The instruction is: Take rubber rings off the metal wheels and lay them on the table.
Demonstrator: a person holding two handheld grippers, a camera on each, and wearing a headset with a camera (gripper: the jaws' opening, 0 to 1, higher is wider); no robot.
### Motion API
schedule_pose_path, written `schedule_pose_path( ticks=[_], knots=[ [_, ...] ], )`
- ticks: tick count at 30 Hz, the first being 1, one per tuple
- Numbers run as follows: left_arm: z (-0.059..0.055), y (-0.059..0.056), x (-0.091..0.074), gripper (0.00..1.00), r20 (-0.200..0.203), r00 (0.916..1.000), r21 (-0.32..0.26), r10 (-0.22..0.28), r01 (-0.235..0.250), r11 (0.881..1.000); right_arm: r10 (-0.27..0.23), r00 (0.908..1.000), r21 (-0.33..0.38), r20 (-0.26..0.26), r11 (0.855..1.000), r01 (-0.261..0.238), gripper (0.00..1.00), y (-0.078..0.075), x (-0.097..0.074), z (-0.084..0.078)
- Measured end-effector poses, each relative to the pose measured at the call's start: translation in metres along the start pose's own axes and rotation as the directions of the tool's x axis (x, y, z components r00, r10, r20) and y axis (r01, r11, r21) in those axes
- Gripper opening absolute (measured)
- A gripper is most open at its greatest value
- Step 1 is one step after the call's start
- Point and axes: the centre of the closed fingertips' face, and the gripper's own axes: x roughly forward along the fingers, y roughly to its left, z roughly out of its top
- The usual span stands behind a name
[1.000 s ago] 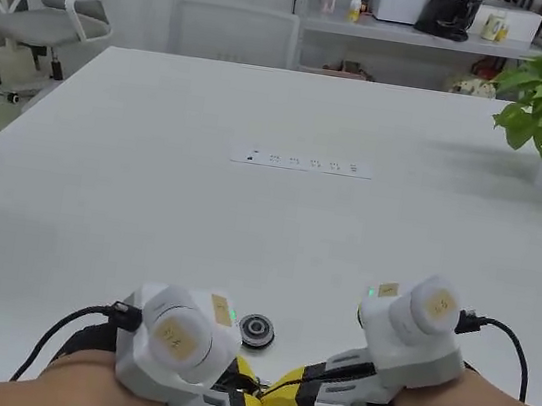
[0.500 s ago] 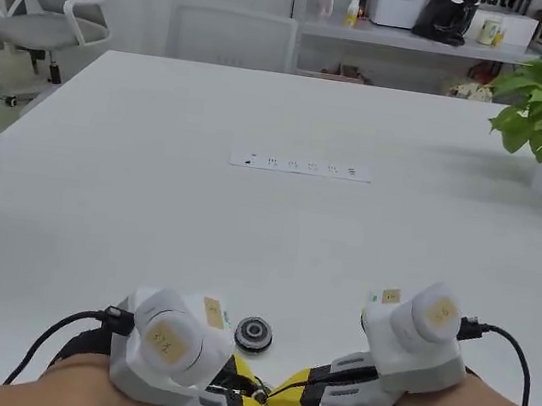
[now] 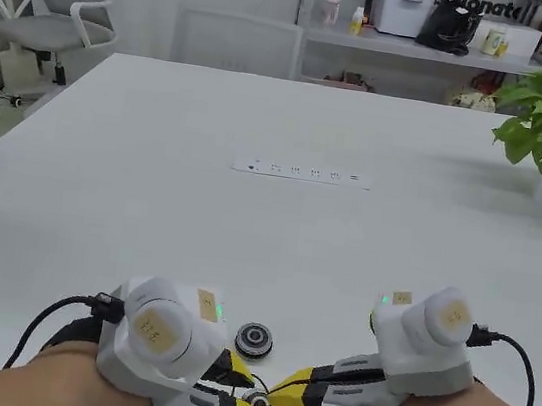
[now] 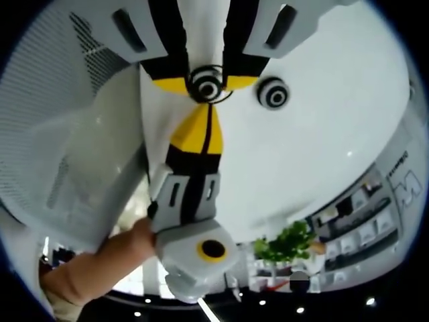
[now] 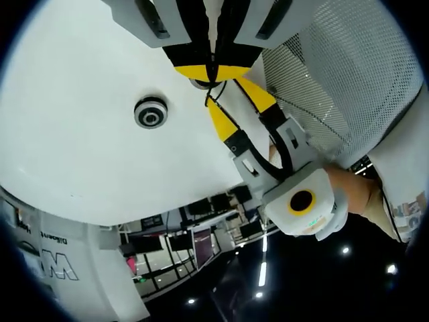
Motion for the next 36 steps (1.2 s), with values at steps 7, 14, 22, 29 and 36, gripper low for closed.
schedule_pose_path(
  ticks=[7, 14, 22, 29, 36],
  knots=[
    [0.005, 0.001, -0.013, 0.27, 0.02, 0.9998, -0.016, 0.003, -0.003, 1.0, -0.002, 0.9998, 0.008, 0.02, 1.0, 0.001, 0.0, -0.002, -0.002, 0.005],
    [0.004, 0.008, -0.032, 0.35, 0.041, 0.9989, -0.048, 0.025, -0.023, 0.999, 0.008, 0.9996, -0.003, 0.027, 1.0, -0.008, 0.0, 0.002, -0.003, 0.012],
    [-0.003, 0.022, -0.059, 0.47, 0.049, 0.9963, -0.101, 0.07, -0.065, 0.993, 0.014, 0.9995, -0.019, 0.029, 1.0, -0.013, 0.0, 0.005, 0.0, 0.023],
    [-0.011, 0.031, -0.08, 0.58, 0.057, 0.9917, -0.132, 0.116, -0.108, 0.985, 0.02, 0.9989, -0.03, 0.042, 0.999, -0.019, 0.0, 0.007, 0.007, 0.035],
    [-0.02, 0.034, -0.096, 0.66, 0.068, 0.9874, -0.159, 0.143, -0.131, 0.979, 0.019, 0.9988, -0.038, 0.046, 0.999, -0.017, 0.0, 0.009, 0.015, 0.044]
  ],
)
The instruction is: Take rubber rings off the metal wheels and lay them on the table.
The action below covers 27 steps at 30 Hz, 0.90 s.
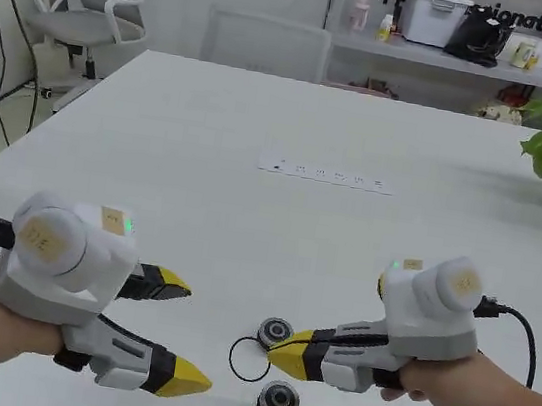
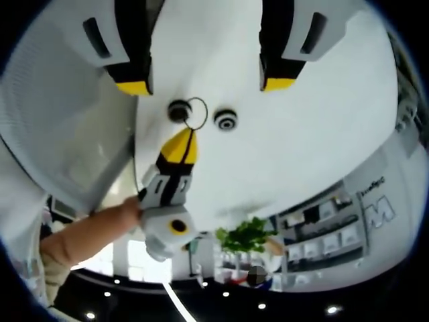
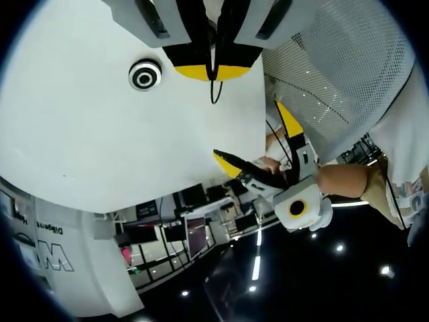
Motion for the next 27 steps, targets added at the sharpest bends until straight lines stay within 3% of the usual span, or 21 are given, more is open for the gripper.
schedule_pose_path(
  ticks=[11, 27],
  knots=[
    [-0.013, 0.002, -0.017, 0.75, 0.002, 0.9995, -0.024, 0.031, -0.031, 0.999, -0.024, 0.9997, -0.004, -0.009, 1.0, 0.024, 0.0, -0.002, 0.02, 0.005],
    [-0.028, 0.004, -0.03, 0.82, -0.019, 0.9976, -0.063, 0.067, -0.068, 0.996, -0.057, 0.9964, -0.005, -0.062, 0.998, 0.057, 0.0, -0.008, 0.048, -0.006]
  ],
)
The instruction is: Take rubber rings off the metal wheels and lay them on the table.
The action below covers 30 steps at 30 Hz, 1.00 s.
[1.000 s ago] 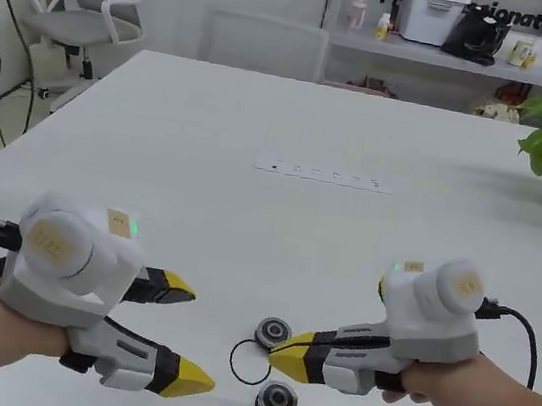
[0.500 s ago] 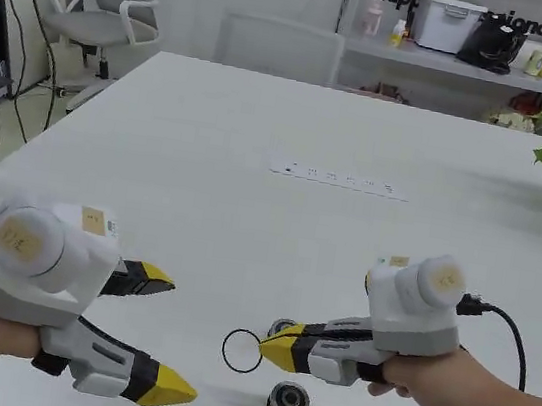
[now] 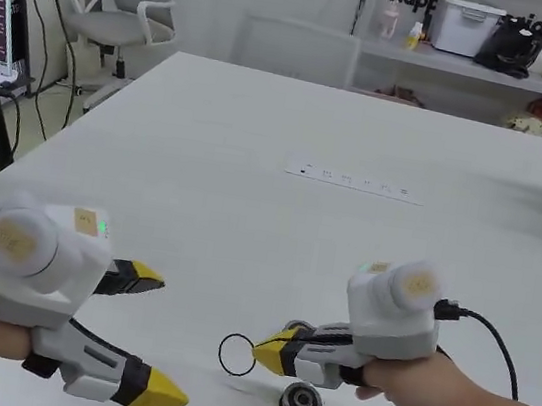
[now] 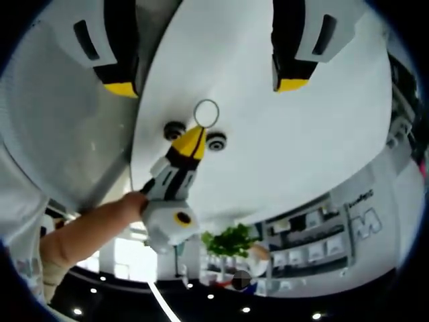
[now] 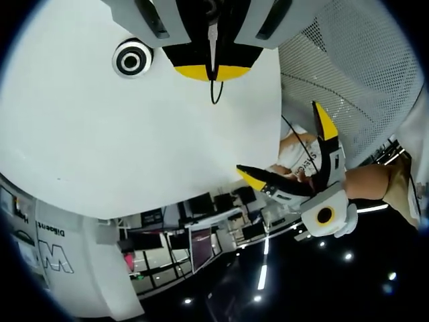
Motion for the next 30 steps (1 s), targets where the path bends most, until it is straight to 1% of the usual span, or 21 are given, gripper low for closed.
schedule_pose_path(
  ticks=[9, 11, 14, 18, 22, 26, 30],
  knots=[
    [-0.005, 0.002, -0.004, 0.82, -0.014, 0.9999, -0.008, 0.008, -0.009, 1.0, -0.03, 0.999, -0.036, -0.034, 0.999, 0.029, 0.0, -0.005, 0.004, -0.009],
    [-0.006, 0.001, -0.004, 0.82, -0.018, 0.9998, -0.008, 0.007, -0.007, 1.0, -0.034, 0.9989, -0.05, -0.033, 0.998, 0.032, 0.04, -0.006, 0.003, -0.009],
    [-0.006, 0.002, -0.004, 0.82, -0.023, 0.9997, -0.009, 0.007, -0.007, 1.0, -0.032, 0.9988, -0.068, -0.038, 0.997, 0.029, 0.07, -0.005, 0.003, -0.01],
    [-0.005, 0.0, -0.005, 0.82, -0.027, 0.9996, -0.004, 0.003, -0.003, 1.0, -0.036, 0.9991, -0.07, -0.022, 0.997, 0.034, 0.13, -0.006, 0.001, -0.007],
    [-0.004, 0.0, -0.004, 0.82, -0.028, 0.9996, -0.003, 0.0, 0.0, 1.0, -0.031, 0.9994, -0.065, -0.016, 0.997, 0.03, 0.16, -0.005, -0.003, -0.006],
    [-0.002, -0.002, -0.002, 0.82, -0.03, 0.9995, 0.0, -0.008, 0.008, 1.0, -0.032, 0.9995, -0.064, -0.002, 0.997, 0.032, 0.19, -0.005, -0.01, -0.003],
    [-0.001, -0.004, 0.001, 0.81, -0.041, 0.9989, 0.01, -0.022, 0.022, 1.0, -0.033, 0.9994, -0.064, 0.013, 0.997, 0.034, 0.21, -0.006, -0.018, -0.001]
  ],
)
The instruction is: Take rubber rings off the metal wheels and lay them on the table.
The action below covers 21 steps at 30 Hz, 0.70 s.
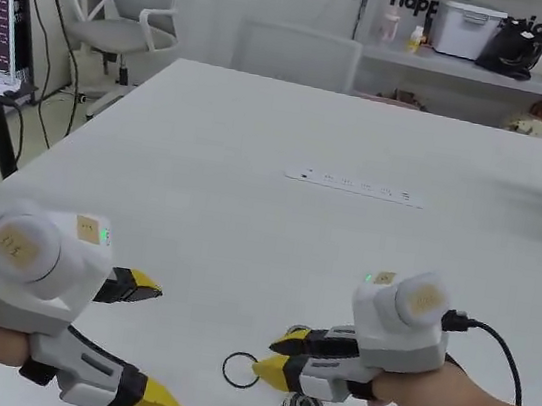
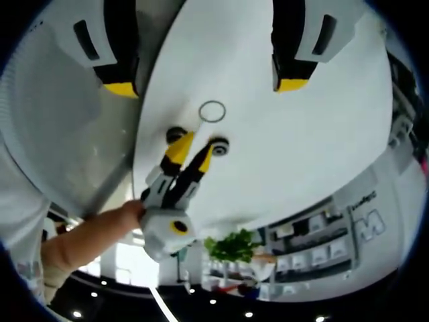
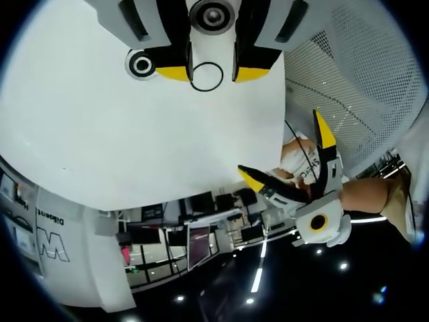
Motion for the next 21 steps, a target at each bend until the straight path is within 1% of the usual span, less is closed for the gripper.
schedule_pose_path(
  ticks=[7, 8, 12, 21],
  knots=[
    [0.009, 0.002, 0.006, 0.8, 0.002, 0.9999, 0.013, -0.014, 0.014, 1.0, -0.003, 0.9994, 0.007, 0.034, 1.0, 0.003, 0.25, -0.002, -0.019, 0.004],
    [0.012, 0.001, 0.007, 0.79, 0.006, 0.9998, 0.012, -0.019, 0.018, 1.0, -0.004, 0.9993, 0.008, 0.036, 1.0, 0.004, 0.26, -0.002, -0.021, 0.004],
    [0.02, 0.0, 0.014, 0.78, 0.011, 0.9995, 0.028, -0.031, 0.03, 0.999, -0.009, 0.9988, 0.013, 0.048, 1.0, 0.008, 0.28, -0.005, -0.031, 0.002],
    [0.032, -0.001, 0.029, 0.75, 0.007, 0.9984, 0.064, -0.057, 0.056, 0.996, -0.008, 0.9984, 0.0, 0.056, 1.0, 0.008, 0.32, -0.008, -0.048, -0.005]
  ],
)
